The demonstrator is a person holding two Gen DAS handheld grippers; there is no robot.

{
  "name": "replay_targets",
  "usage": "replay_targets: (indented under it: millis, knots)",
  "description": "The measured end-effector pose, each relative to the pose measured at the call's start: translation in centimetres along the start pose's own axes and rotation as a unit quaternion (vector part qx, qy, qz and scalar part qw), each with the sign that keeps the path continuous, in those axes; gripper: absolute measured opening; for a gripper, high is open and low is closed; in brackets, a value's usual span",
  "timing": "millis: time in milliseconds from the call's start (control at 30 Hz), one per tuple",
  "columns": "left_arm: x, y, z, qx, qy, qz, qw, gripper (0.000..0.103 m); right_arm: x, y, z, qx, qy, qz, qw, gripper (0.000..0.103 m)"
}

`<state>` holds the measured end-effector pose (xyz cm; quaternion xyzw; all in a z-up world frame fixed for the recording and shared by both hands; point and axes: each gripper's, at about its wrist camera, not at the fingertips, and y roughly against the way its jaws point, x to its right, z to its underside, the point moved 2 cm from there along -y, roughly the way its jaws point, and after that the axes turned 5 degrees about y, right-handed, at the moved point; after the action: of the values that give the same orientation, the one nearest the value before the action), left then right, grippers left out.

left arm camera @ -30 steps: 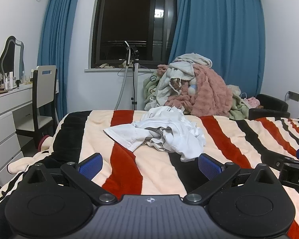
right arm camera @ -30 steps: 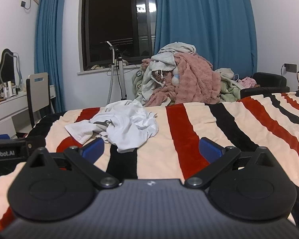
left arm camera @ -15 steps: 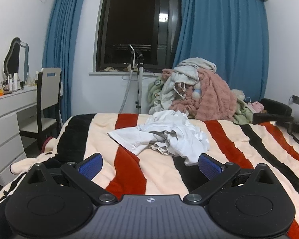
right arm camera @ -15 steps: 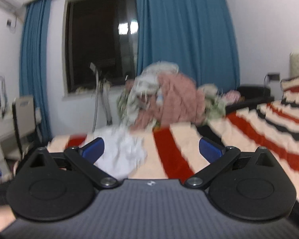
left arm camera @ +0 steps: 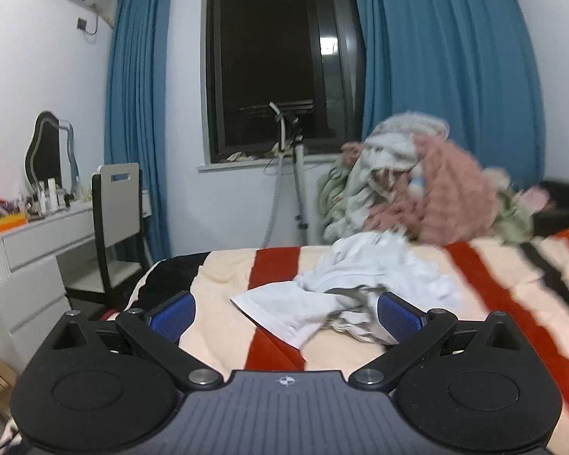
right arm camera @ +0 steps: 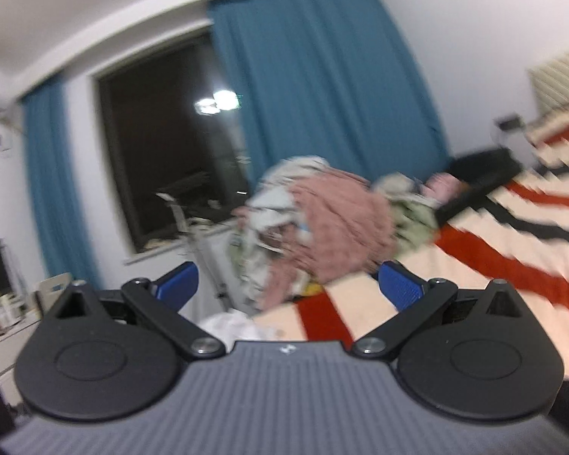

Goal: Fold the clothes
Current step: 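Reach the left tool to the crumpled white T-shirt and close on it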

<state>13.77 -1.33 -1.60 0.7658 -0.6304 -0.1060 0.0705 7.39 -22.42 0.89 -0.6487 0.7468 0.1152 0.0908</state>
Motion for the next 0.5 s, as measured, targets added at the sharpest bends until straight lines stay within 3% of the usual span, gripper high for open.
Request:
replay_targets:
  millis: [200,367,500]
  knots:
    - [3.0,-10.6,0.9,-0.002,-0.092,-0.021,0.9955,0.101,1.5,-4.1,3.9,-0.054,0.026,0.041,0.997,0.103]
    - [3.2,-18.2,2.2,-0.034,-0.136,-0.005,0.9901,0.100,1.7,-8.4,6.2,-0.086,0.024,0.055,0.994,0.103]
    - [3.8,-21.6,2.9,-0.035,-0.155,0.036,0.9867,0.095,2.2,-11.8,8.7,-0.119,0.017,0.054,0.991,0.103]
